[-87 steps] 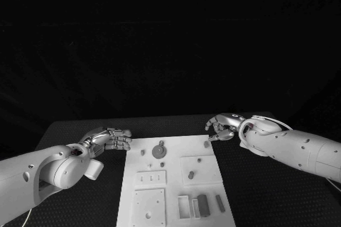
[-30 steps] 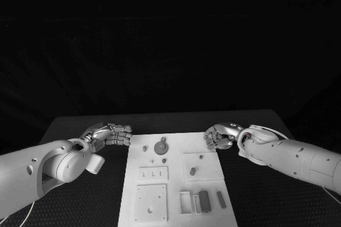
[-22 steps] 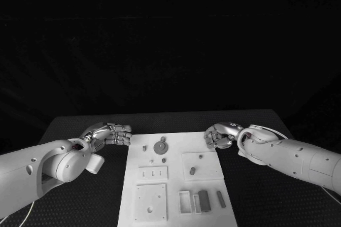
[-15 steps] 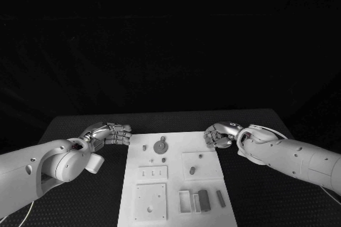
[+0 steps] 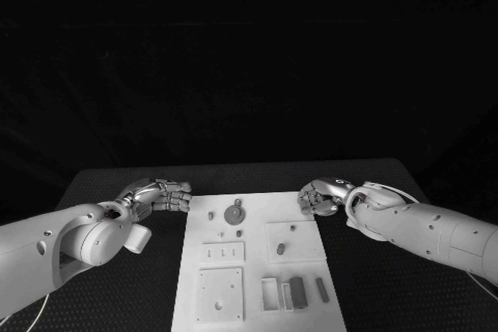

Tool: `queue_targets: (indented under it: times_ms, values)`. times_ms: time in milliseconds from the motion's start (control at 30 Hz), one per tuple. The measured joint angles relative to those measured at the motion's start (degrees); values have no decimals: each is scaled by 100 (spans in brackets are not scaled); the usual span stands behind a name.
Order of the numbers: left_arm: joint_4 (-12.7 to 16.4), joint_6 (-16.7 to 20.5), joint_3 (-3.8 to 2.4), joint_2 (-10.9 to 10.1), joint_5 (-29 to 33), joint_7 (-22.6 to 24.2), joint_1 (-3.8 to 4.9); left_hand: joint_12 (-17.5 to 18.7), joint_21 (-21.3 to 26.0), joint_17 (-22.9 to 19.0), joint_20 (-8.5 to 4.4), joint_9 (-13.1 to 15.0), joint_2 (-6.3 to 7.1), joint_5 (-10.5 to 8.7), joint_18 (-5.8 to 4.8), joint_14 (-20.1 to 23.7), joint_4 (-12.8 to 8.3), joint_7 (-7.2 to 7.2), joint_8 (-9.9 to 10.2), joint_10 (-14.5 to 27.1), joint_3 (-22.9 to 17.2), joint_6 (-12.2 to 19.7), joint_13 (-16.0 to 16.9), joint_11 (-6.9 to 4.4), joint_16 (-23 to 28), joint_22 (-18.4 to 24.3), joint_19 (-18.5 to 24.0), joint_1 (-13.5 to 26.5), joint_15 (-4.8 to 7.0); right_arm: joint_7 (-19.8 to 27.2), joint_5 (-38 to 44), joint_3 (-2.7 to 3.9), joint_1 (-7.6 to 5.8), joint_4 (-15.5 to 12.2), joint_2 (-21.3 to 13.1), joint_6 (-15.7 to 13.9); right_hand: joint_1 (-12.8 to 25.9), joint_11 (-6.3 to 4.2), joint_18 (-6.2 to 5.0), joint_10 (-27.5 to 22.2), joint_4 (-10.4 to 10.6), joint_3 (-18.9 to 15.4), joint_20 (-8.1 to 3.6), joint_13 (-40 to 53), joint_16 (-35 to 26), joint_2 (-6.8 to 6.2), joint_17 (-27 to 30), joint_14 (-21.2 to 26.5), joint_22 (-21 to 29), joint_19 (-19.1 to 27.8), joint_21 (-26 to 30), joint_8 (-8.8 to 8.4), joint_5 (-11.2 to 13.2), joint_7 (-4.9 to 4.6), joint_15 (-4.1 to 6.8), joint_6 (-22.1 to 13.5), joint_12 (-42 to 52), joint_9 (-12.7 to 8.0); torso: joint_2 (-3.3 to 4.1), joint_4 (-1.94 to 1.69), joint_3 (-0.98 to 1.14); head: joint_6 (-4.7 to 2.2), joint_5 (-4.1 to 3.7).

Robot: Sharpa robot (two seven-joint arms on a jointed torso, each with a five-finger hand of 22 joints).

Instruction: Assemble the parts on the task board

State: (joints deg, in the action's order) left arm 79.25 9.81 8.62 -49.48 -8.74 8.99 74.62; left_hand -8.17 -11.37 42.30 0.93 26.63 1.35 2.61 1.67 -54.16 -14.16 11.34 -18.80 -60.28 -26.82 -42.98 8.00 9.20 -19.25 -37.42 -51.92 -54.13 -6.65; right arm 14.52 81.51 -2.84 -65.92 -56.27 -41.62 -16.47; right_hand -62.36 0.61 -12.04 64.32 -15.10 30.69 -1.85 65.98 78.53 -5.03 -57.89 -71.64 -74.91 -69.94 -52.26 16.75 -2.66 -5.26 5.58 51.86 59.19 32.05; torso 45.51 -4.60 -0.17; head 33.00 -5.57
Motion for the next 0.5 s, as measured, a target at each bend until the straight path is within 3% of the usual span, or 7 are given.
queue_targets:
  times_ms: [33, 200, 500]
  values:
    - [1, 0, 0, -2, 0, 0, 0, 0, 0, 0, 0, 0, 0, 0, -1, 0, 0, 0, 0, 0, 0, 0, 0, 0, 0, 0, 0, 0, 0, -4, 1, 0, 0, 1, 1, -8, 24, -12, -10, 10, -9, 9, 0, -4, 0, 23, 0, 0, 0, 0, 0, 23, 0, -63, 0, 135, 0, 10, 0, 1, 0, 0, 0]
    - [3, 0, -2, -10, 0, -1, 0, 0, 0, 0, 0, 0, 0, 0, -3, 0, 0, 0, 0, 0, 0, 0, 5, 0, 0, 0, 0, 0, 0, -19, 15, 0, 1, 2, 6, -32, 44, -32, -31, 30, -16, 15, 0, -12, 21, 44, -7, -24, 0, -1, 0, 61, 0, -53, 24, 182, 0, 55, 0, 2, 1, -5, -17]
    - [7, 0, -1, -10, -5, -2, 0, 0, 0, 5, 0, 0, 0, 0, -8, 0, 0, 0, 0, 0, 0, 0, 6, 0, 0, 1, 0, 0, 0, -75, 60, -5, 10, -12, 7, -123, 52, -93, -45, 91, -56, 40, -10, -34, 20, 130, -17, -64, 0, -30, 0, 161, 0, 89, 47, 326, 0, 128, 0, 5, 7, -3, -24]
